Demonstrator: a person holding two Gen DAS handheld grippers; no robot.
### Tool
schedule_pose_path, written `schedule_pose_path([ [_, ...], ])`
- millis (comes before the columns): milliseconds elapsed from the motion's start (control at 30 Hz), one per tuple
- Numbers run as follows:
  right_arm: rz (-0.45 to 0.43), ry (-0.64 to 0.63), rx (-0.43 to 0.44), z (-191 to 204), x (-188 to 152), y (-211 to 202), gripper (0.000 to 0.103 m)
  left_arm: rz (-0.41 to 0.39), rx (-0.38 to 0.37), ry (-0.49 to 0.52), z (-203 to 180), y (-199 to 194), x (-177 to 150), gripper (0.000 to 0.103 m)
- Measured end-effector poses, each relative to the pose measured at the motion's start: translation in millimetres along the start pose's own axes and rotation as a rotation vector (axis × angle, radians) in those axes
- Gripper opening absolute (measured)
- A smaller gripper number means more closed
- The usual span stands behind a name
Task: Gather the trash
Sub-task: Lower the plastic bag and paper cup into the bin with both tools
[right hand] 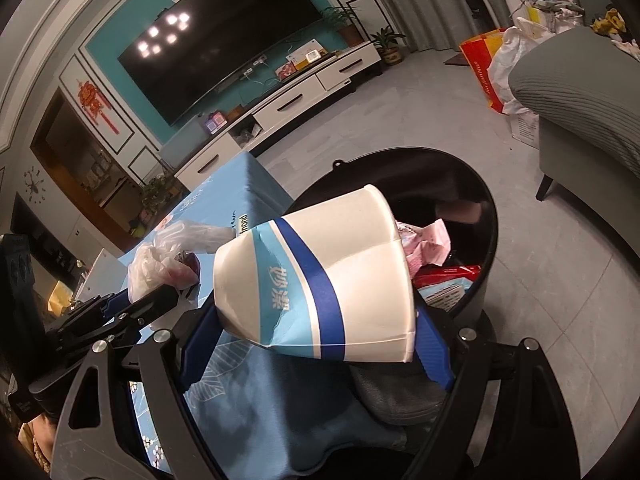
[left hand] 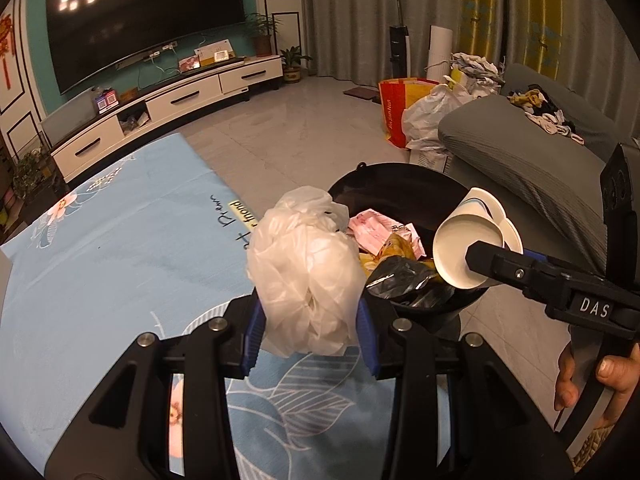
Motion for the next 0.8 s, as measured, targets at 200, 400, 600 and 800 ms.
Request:
schedule_pose_path([
  [200,-0.004,0.011,-0.015,-9.4,3.4,-1.1,0.083,0.006,-0.016,0.015,-10.3,11.8,9.3,0.040],
  [400,-0.010,0.013,-0.040,-19.1,7.6,-3.1,0.083,0.010,-0.034,0.033,-22.3,24.4,17.1,0.040],
  [600,-0.012,0.022,-0.052,-27.1,8.8,-2.7,0.083,0.017,-0.046,0.048,-32.4,35.8,24.2,0.040],
  [800,-0.012,0.031,-0.057,-30.5,9.1,0.0,0.083,0.023,-0.051,0.060,-38.4,44.8,29.2,0.040],
])
Point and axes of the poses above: each gripper's, at about its wrist camera, not at the fingertips, and y roughly the way its jaws point, z to its left, x to its top, the point moved 6 cm from there along y, roughly the way its jaws point, and after that the axes turned 1 degree about x, right-handed, at the moved point
